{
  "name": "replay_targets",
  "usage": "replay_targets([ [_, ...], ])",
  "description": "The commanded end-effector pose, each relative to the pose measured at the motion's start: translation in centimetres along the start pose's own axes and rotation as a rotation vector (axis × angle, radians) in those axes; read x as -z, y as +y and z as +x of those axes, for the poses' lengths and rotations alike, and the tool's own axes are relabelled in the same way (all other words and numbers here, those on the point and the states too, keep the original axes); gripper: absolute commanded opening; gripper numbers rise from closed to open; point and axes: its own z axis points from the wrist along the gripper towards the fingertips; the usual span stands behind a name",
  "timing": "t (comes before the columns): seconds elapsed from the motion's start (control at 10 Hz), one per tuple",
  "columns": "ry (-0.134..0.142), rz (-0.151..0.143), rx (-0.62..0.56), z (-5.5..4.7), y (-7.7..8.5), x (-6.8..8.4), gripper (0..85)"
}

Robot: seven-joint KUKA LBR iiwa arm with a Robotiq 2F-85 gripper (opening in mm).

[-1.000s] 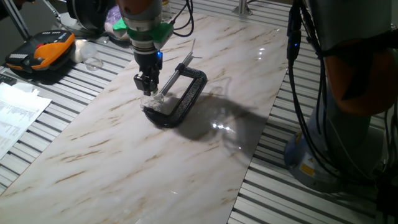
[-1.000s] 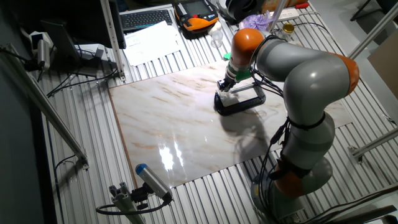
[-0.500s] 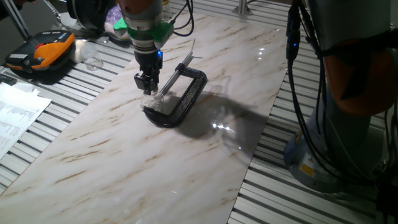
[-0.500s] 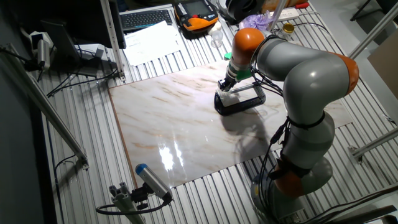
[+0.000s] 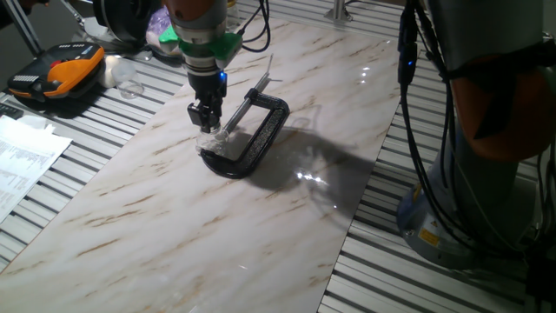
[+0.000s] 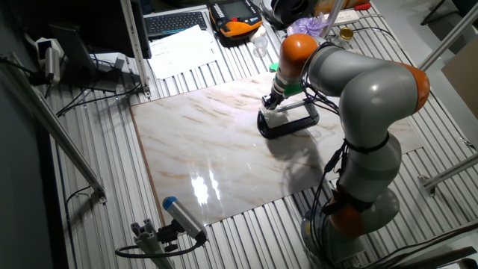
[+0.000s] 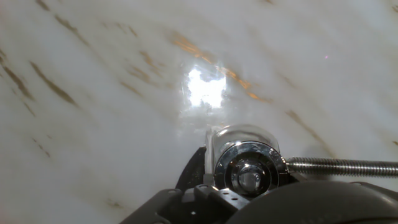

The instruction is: Screw the lid onto the jar

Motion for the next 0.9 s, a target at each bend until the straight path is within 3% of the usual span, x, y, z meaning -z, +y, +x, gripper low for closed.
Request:
replay_targets([
  [0.0, 0.001, -0.001, 0.0, -0.03, 0.0, -0.12, 0.0],
  [0.8, -0.013, -0.003, 0.047, -0.18, -0.18, -0.42, 0.0],
])
